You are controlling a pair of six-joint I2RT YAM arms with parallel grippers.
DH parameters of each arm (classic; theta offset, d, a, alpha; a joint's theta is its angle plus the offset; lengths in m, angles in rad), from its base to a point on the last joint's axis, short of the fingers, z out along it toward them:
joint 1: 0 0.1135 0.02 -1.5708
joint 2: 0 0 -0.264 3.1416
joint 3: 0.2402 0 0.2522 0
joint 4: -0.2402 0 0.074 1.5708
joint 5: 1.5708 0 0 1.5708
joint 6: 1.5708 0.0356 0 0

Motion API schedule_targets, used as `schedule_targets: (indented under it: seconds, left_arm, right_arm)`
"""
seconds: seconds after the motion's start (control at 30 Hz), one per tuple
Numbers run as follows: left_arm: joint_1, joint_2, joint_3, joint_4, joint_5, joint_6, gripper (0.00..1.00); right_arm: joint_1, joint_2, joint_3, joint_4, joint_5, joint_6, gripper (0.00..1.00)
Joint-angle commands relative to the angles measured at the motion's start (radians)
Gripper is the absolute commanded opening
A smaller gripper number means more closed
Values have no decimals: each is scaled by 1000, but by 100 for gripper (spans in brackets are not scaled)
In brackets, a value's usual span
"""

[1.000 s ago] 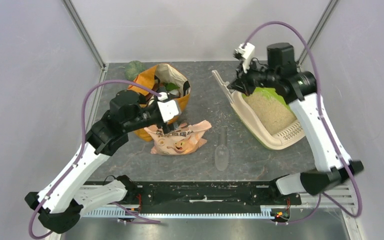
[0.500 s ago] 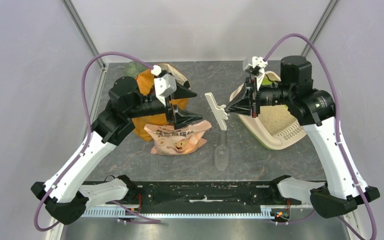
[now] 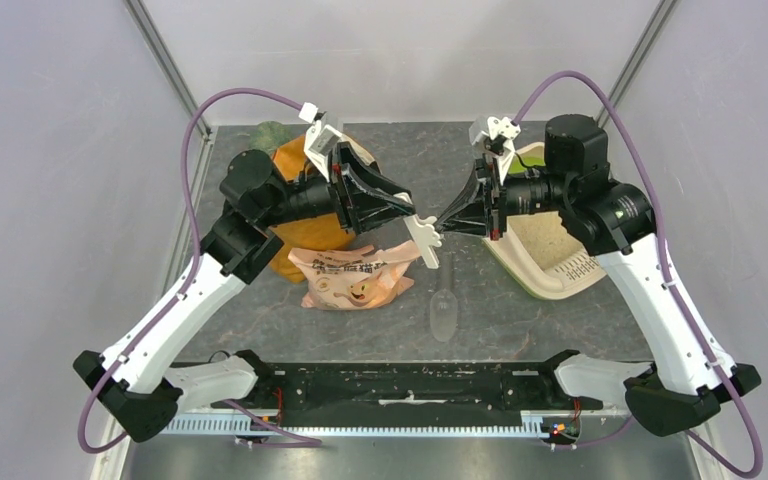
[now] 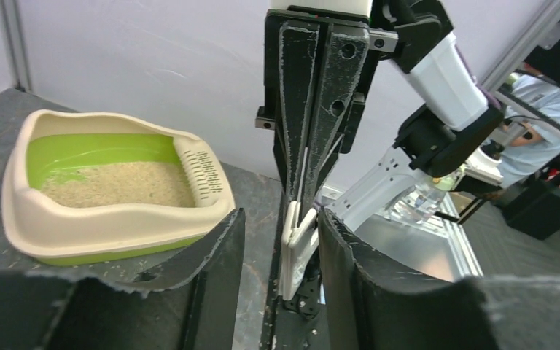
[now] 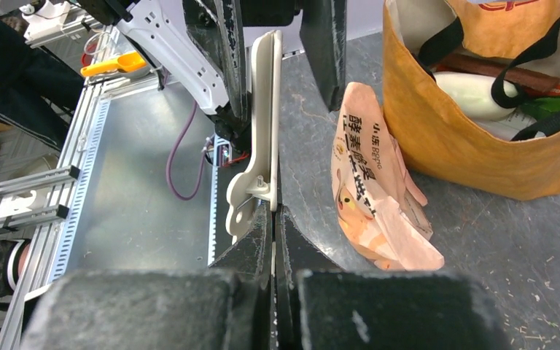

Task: Fill the litter box with clean litter

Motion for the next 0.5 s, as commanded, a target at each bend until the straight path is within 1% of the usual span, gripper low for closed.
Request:
schedule_targets:
  seconds: [0.0,0.07,0.1,0.13,0.17,0.23,0.27,0.3,0.33,0.4,0.43,0.47]
  left_arm:
    - [6,-2,-19,136,72,-162,46]
    - [6,1,-19,152,77,-184,44]
    - [6,2,-19,159,78,-190,40]
    - [6,5,-18,168,81,-195,31]
    - [6,4,-18,172,81,-198,18]
    - [8,1,-19,176,81,-196,2]
    - [7,-1,-21,174,83,-194,2]
    - [11,-5,-21,170,81,-194,2]
    - [16,-8,-21,170,80,-196,2]
    - [33,-11,-21,176,83,-206,2]
    - [43,-11,-19,184,86,-217,2]
    - [52,-11,-19,194,91,-224,2]
  right_arm:
    - [5,-4,-13,128,-26,89,0]
    - [6,0,-22,175,-36,155,0]
    - [6,1,-23,192,-44,172,0]
    - [7,2,-28,213,-50,196,0]
    - [6,3,-33,232,-51,211,0]
    - [6,5,-33,237,-52,225,0]
    - [6,4,-33,238,-51,231,0]
    - [6,1,-34,237,-41,241,3]
    - [3,-3,-38,237,-19,259,19]
    - [-38,-18,-46,238,-10,297,44]
    - [-73,-21,-47,239,-27,334,56]
    - [-103,-19,-45,247,-61,368,61]
